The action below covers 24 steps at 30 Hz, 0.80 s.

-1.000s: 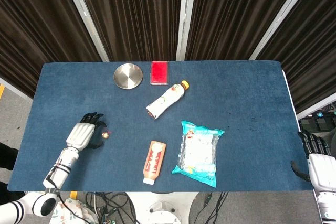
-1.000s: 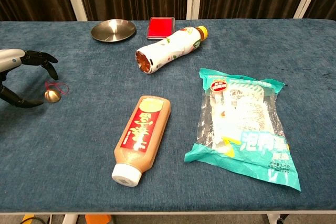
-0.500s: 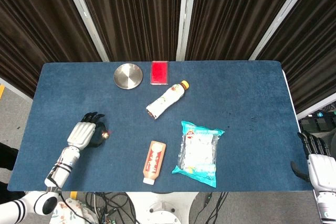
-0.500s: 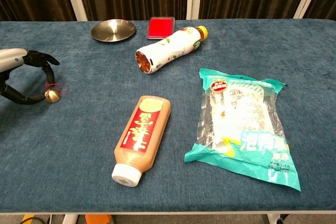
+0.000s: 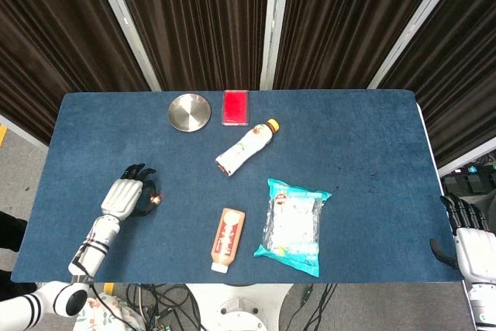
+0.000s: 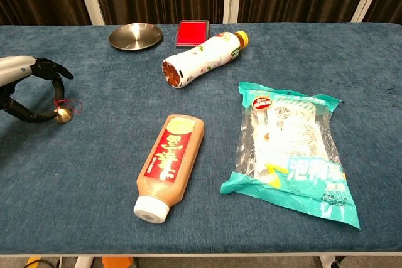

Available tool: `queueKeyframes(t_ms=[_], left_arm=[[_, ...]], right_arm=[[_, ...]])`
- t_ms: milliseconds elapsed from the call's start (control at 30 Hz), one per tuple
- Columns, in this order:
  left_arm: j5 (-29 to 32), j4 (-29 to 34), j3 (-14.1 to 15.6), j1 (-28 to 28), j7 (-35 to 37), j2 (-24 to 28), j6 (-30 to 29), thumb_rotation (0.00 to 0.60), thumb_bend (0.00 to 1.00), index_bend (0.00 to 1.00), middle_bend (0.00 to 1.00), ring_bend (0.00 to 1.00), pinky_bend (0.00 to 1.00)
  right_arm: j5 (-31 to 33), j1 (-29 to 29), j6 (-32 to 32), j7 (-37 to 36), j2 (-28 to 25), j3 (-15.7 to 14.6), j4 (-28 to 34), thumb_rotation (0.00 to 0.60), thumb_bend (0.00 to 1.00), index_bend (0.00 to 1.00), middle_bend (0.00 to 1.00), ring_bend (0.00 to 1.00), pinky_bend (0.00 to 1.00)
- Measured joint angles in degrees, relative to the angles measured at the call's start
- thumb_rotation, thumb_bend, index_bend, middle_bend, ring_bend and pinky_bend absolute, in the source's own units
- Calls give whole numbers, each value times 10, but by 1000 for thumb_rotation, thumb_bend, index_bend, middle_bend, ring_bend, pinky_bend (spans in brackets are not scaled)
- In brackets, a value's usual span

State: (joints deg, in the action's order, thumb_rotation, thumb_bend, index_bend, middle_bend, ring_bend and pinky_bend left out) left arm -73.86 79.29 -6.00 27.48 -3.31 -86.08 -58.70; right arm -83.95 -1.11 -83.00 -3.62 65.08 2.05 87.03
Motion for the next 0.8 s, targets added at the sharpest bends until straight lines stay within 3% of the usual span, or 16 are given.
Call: queueKeyframes(t_ms=[800], left_arm=[[18, 4, -1, 8, -11, -1, 6, 600, 375, 531, 165, 0, 0]], right_arm=[[1, 0, 3, -4, 2, 0, -4, 600, 265, 0, 0, 0, 23]])
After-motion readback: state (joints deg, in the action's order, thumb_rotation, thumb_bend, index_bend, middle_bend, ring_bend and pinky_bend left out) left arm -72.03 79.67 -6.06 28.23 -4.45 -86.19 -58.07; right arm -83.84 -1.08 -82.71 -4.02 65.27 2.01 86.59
